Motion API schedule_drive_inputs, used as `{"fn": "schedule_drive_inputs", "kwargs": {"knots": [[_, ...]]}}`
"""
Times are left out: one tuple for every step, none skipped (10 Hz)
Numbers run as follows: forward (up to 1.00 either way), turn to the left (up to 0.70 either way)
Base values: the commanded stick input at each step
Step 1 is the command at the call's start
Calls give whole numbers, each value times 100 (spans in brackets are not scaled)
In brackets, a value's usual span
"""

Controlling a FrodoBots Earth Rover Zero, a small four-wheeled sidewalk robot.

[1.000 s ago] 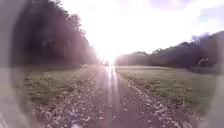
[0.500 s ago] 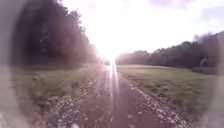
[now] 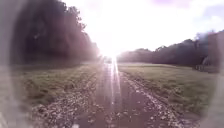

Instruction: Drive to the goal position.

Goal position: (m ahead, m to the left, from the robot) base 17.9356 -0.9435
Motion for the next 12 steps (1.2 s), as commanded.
{"fn": "schedule_drive_inputs", "kwargs": {"knots": [[85, 0], [85, 0], [85, 0], [85, 0], [85, 0], [85, 0], [85, 0], [85, 0], [85, 0], [85, 0], [85, 0], [85, 0]]}}
